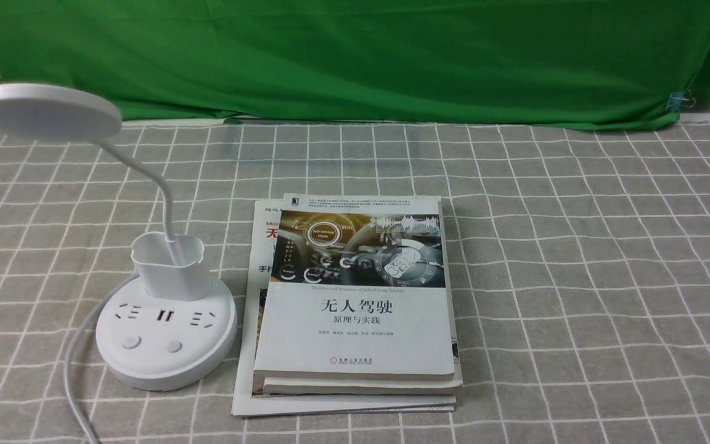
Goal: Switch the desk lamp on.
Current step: Use the left arm to press the button switch on the lamp holder
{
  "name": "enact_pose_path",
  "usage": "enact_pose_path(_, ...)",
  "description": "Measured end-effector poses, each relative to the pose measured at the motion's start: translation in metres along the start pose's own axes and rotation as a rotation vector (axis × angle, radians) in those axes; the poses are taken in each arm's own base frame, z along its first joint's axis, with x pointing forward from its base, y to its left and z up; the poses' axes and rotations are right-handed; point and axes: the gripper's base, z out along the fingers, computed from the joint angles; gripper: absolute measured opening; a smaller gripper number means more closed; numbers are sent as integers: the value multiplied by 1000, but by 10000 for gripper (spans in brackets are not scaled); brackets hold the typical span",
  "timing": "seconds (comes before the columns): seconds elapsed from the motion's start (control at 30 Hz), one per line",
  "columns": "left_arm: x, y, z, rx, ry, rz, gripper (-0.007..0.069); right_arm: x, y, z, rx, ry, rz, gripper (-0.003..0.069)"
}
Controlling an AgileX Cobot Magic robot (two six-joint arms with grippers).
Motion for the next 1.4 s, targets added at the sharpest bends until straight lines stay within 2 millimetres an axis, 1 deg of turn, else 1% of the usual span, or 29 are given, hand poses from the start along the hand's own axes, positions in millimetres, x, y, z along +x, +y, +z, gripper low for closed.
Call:
enact_pose_path(0.03, 0, 0, 4, -1, 17, 1, 20, 0, 0, 0, 0, 0, 0, 245)
enact_pose_path(0.07, 2, 0, 18, 1, 76, -4, 20, 0, 0, 0, 0, 0, 0, 245)
enact_pose_path(0.13, 3, -2, 34, 25, 137, -48, 20, 0, 0, 0, 0, 0, 0, 245)
enact_pose_path(0.17, 3, -2, 35, 29, 143, -55, 20, 0, 0, 0, 0, 0, 0, 245)
enact_pose_path(0.2, 5, -5, 46, 57, 183, -111, 20, 0, 0, 0, 0, 0, 0, 245)
enact_pose_path(0.33, 10, -12, 73, 119, 287, -263, 20, 0, 0, 0, 0, 0, 0, 245)
enact_pose_path(0.37, 10, -12, 73, 119, 287, -263, 20, 0, 0, 0, 0, 0, 0, 245)
enact_pose_path(0.4, 12, -14, 83, 138, 323, -291, 20, 0, 0, 0, 0, 0, 0, 245)
enact_pose_path(0.43, 15, -15, 91, 153, 356, -281, 20, 0, 0, 0, 0, 0, 0, 245)
enact_pose_path(0.47, 16, -16, 94, 159, 370, -285, 20, 0, 0, 0, 0, 0, 0, 245)
enact_pose_path(0.5, 23, -20, 104, 203, 443, -259, 20, 0, 0, 0, 0, 0, 0, 245)
enact_pose_path(0.6, 34, -28, 114, 282, 560, -248, 20, 0, 0, 0, 0, 0, 0, 245)
enact_pose_path(0.63, 36, -31, 115, 295, 578, -240, 20, 0, 0, 0, 0, 0, 0, 245)
enact_pose_path(0.7, 40, -43, 117, 337, 610, -177, 20, 0, 0, 0, 0, 0, 0, 245)
enact_pose_path(0.73, 40, -45, 117, 342, 613, -172, 20, 0, 0, 0, 0, 0, 0, 245)
enact_pose_path(0.8, 45, -60, 118, 345, 657, -71, 20, 0, 0, 0, 0, 0, 0, 245)
enact_pose_path(0.83, 46, -63, 120, 319, 675, -27, 20, 0, 0, 0, 0, 0, -1, 245)
enact_pose_path(0.9, 46, -61, 126, 227, 694, 51, 20, 0, 0, 0, 0, 0, -1, 245)
enact_pose_path(0.93, 46, -61, 127, 217, 694, 59, 20, 0, 0, 0, 0, 0, -1, 245)
enact_pose_path(1.0, 41, -55, 137, 128, 653, 140, 20, 0, 0, 0, 0, 0, -1, 245)
enact_pose_path(1.1, 34, -55, 145, 124, 565, 161, 20, 0, 0, 0, 0, 0, -1, 245)
enact_pose_path(1.23, 32, -59, 156, 138, 504, 154, 20, 0, 0, 0, 0, 0, -1, 245)
enact_pose_path(1.4, 42, -61, 168, 136, 550, 149, 20, 0, 0, 0, 0, 0, -1, 245)
